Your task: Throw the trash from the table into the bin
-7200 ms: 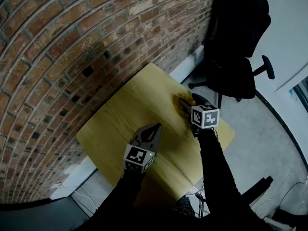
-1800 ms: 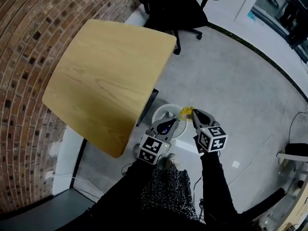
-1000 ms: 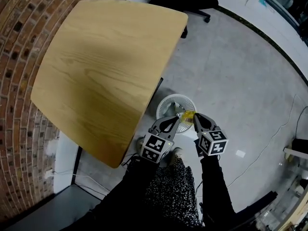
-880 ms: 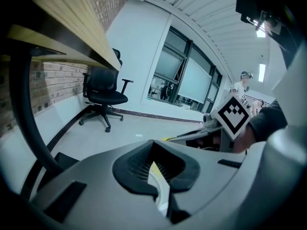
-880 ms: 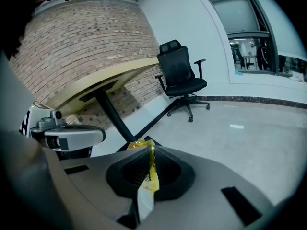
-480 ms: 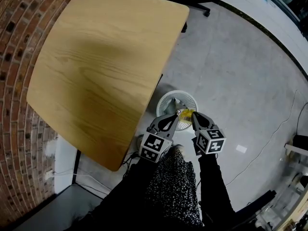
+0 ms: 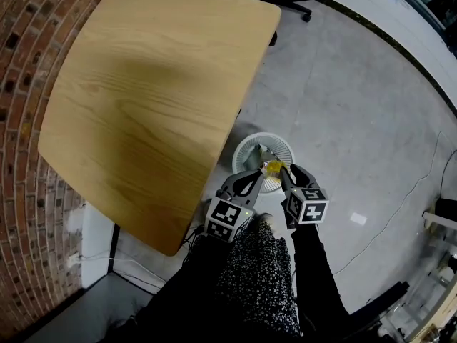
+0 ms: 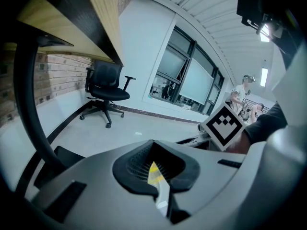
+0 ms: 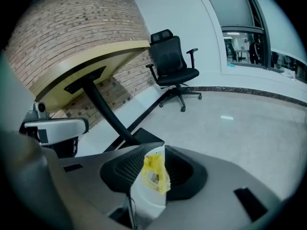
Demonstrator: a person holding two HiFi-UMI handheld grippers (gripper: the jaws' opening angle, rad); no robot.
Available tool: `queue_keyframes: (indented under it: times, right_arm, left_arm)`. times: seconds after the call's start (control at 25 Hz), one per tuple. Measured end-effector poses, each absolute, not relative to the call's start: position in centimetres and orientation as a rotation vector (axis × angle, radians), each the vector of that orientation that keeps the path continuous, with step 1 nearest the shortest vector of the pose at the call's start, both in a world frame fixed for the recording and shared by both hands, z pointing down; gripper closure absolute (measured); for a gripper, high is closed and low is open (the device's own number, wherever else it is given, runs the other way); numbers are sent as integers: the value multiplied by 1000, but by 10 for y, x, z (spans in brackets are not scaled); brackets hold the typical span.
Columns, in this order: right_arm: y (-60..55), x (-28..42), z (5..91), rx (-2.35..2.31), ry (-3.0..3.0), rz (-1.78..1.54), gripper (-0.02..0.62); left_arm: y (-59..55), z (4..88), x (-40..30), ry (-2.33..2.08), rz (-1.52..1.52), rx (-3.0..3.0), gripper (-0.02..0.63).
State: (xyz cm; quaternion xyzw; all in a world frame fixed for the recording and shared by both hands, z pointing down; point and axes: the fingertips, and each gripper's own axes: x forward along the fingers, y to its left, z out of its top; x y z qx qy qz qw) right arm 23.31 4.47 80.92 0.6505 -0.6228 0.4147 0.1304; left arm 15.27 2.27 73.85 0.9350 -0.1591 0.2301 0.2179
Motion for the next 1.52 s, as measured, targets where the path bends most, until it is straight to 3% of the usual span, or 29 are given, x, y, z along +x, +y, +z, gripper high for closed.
queue_keyframes:
  times: [0.12,0.88,1.12,1.52]
  right_arm:
    - [44,232,809,1908,-1808,1228,440]
    - [35,228,764,1878,-1906,1210,443]
    - [32,225,725,1882,-1944,1169,555]
    - [36,224,647,1835,-2025,1064,578]
  left_arm:
    - [23,737,152,-439,627,2589,600]
    - [17,704,158,-454,608,2612,601]
    - [17,675,159,-460,592,2630,601]
    - [15,608,165,-482,552,2685,601]
